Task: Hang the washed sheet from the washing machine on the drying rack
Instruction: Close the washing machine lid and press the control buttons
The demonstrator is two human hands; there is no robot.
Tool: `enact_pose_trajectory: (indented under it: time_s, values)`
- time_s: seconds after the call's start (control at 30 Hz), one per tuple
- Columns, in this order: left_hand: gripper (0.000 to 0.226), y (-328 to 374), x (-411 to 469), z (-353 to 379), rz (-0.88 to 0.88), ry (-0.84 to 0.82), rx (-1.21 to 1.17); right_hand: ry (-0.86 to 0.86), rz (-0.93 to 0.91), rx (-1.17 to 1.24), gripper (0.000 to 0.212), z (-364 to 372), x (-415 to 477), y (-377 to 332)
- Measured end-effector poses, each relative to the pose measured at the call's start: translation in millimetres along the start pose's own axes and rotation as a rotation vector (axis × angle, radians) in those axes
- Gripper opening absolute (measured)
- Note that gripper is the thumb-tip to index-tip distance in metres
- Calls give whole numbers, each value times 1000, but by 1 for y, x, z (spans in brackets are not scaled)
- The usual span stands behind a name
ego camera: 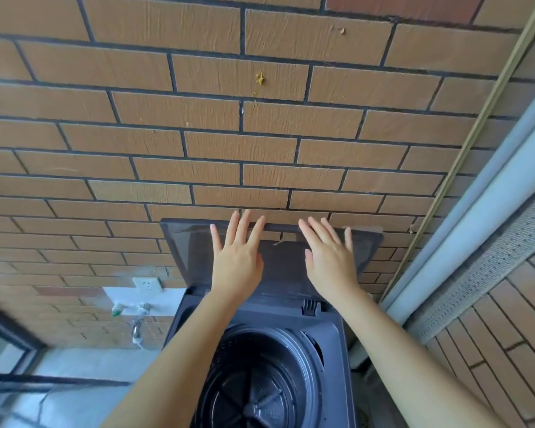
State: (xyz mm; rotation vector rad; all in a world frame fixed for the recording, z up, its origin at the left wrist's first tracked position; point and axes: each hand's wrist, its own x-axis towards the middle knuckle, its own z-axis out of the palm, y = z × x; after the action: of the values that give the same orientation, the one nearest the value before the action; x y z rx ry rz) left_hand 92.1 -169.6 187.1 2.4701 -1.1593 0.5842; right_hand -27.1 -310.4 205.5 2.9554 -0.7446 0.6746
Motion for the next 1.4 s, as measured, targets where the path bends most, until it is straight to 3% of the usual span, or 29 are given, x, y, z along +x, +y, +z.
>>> enact_pose_trajectory:
  time_s: [0.5, 0.57, 0.67, 0.73, 0.83, 1.07, 1.27, 1.4]
  values:
    - [74, 13, -104, -31, -81, -37, 79, 90, -50, -42, 62, -17, -100, -25]
    - [69, 15, -115, -36, -113, -16, 99, 118, -80, 4, 57, -17, -110, -23]
    - [43, 17, -137, -41, -148, 57, 89, 139, -166, 188, 49, -15, -128, -16]
    - [31, 16, -154, -40, -132, 94, 61, 85, -189, 241, 47, -14, -143, -14]
    - [31, 13, -176, -37, -121, 69, 59, -92, -149, 288, 45, -12, -161, -18]
    - [47, 7, -207, -28, -53, -176, 73, -480, -199, 140, 66, -10, -186, -32]
    - [68, -1, -232, -15, -13, -384, 89, -626, -212, 51, 79, 19, -209, -39]
    - [70, -1, -251, 2, -50, -481, 51, -647, -216, 43, 79, 36, -228, -42]
